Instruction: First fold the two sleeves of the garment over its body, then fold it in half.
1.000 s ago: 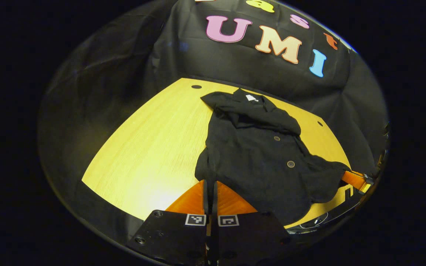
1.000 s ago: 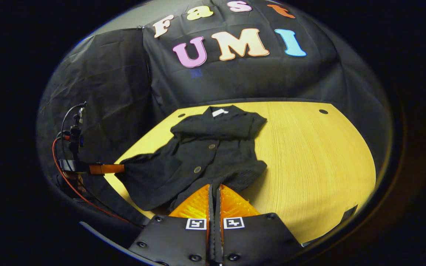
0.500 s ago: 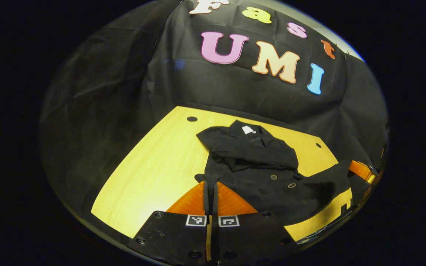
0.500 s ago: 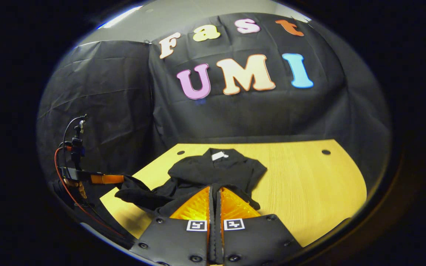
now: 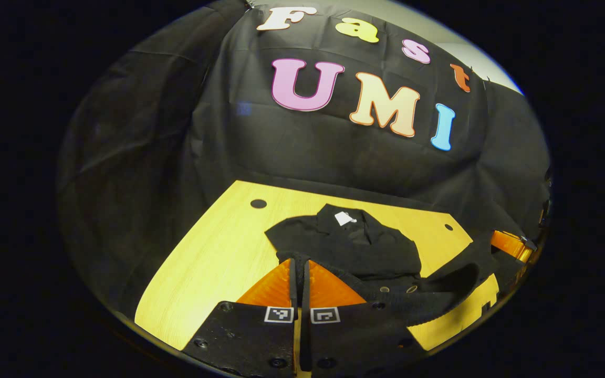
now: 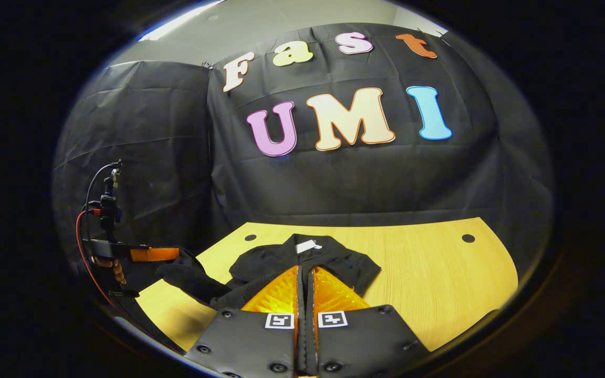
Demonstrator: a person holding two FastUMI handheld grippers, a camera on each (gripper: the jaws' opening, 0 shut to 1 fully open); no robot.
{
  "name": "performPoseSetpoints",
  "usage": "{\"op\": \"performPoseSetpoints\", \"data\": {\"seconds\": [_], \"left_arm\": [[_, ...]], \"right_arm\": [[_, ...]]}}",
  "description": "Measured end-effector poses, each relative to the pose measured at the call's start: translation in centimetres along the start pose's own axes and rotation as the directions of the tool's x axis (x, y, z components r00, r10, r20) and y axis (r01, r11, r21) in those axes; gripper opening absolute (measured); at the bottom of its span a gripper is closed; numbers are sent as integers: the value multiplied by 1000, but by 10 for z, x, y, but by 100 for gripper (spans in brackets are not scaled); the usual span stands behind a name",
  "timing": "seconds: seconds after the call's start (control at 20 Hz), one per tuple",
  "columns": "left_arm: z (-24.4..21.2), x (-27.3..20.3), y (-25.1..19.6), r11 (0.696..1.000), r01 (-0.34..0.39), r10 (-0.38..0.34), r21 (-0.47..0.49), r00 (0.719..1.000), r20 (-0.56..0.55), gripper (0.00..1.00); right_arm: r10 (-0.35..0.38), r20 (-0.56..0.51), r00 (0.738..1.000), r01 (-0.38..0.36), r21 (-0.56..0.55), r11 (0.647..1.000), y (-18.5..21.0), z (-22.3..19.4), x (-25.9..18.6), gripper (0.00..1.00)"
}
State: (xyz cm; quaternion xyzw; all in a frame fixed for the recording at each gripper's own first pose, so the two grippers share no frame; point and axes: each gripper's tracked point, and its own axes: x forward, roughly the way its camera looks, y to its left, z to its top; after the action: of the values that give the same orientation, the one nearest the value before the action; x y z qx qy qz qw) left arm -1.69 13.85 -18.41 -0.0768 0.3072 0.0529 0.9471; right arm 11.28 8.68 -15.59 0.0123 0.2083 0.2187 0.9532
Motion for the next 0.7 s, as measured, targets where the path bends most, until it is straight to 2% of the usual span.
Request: {"op": "performPoseSetpoints", "data": {"seconds": [0.2, 0.3, 0.7], "left_arm": [[25, 32, 1, 999, 10, -12, 43, 1000, 26, 0], [33, 48, 2, 998, 11, -13, 56, 999, 31, 0], [42, 107, 10, 998, 26, -27, 51, 999, 17, 0]], "right_arm": [[-20, 11, 1000, 20, 4, 1000, -8, 16, 26, 0], [-25, 13, 1000, 25, 8, 1000, -10, 21, 39, 2], [-72, 14, 997, 72, 23, 997, -21, 34, 95, 2]]}}
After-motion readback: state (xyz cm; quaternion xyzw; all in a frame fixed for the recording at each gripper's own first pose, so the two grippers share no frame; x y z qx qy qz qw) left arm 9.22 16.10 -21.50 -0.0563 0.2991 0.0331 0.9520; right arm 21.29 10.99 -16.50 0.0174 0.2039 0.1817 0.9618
